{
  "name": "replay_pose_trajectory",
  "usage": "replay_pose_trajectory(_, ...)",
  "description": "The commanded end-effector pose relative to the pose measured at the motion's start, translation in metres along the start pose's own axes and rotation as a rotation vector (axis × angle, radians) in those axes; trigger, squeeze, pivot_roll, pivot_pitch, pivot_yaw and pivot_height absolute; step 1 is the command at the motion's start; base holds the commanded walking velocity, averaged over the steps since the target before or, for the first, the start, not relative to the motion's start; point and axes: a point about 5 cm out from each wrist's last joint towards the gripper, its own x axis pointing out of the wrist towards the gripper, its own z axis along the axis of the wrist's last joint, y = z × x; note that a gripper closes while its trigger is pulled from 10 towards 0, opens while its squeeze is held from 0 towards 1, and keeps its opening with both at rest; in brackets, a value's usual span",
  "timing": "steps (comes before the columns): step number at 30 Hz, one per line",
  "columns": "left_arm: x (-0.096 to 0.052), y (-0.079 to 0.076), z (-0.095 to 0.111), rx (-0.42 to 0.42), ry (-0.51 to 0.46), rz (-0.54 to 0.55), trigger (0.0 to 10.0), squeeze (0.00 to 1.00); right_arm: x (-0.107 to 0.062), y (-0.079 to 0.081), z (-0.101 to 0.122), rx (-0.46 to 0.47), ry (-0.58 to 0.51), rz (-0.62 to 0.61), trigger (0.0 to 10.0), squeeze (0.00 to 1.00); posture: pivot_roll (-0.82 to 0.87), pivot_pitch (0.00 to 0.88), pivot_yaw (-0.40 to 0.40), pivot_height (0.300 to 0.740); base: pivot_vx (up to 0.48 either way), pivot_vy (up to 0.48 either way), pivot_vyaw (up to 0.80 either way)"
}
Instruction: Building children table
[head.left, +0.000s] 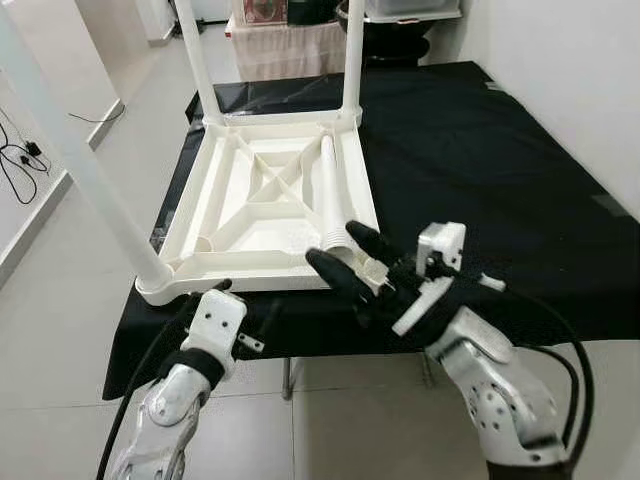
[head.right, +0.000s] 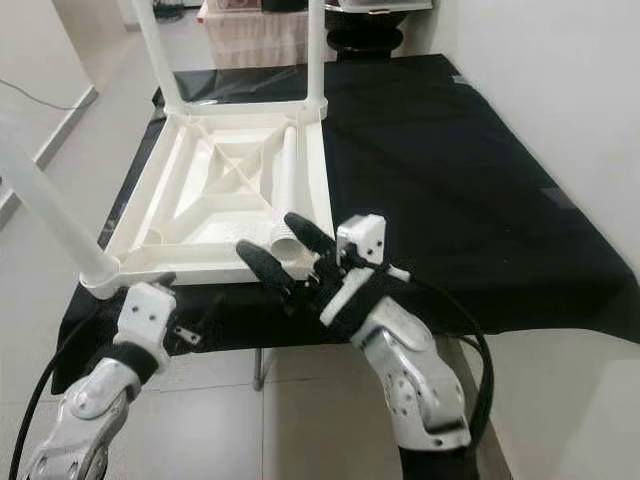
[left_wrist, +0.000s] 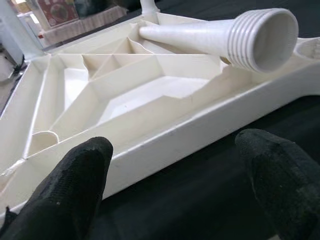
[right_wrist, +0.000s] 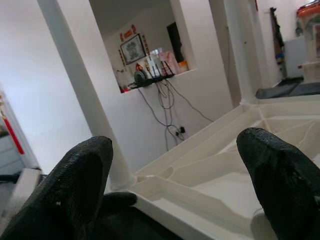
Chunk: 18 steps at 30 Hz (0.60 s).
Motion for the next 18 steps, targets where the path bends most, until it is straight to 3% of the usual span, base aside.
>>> replay_pose_trajectory(1, -0.0031, 0.0054, -0.0009, -0.019, 0.013, 0.022, 10.0, 0.00, 0.0035, -0.0041, -0.0031, -0.015, 0.014, -0.036, 10.0, 0.00, -0.05, 0.137, 0.036, 0.740, 0.000, 0.000, 0.00)
replay_pose_trajectory(8, -0.0045, 0.0046, 0.0015, -0.042, 0.004, 0.006, 10.0, 0.00, 0.0061, -0.0064, -0.0026, -0.002, 0.009, -0.058, 10.0, 0.00, -0.04, 0.141, 0.034, 0.740, 0.000, 0.000, 0.00)
replay_pose_trajectory(18, -0.0035, -0.0004, 0.0040, -0.049, -0.003, -0.025, 10.0, 0.00, 0.0115, -0.0081, -0.0054, -0.017, 0.012, -0.070, 10.0, 0.00, -0.03, 0.142, 0.033, 0.740, 0.000, 0.000, 0.53)
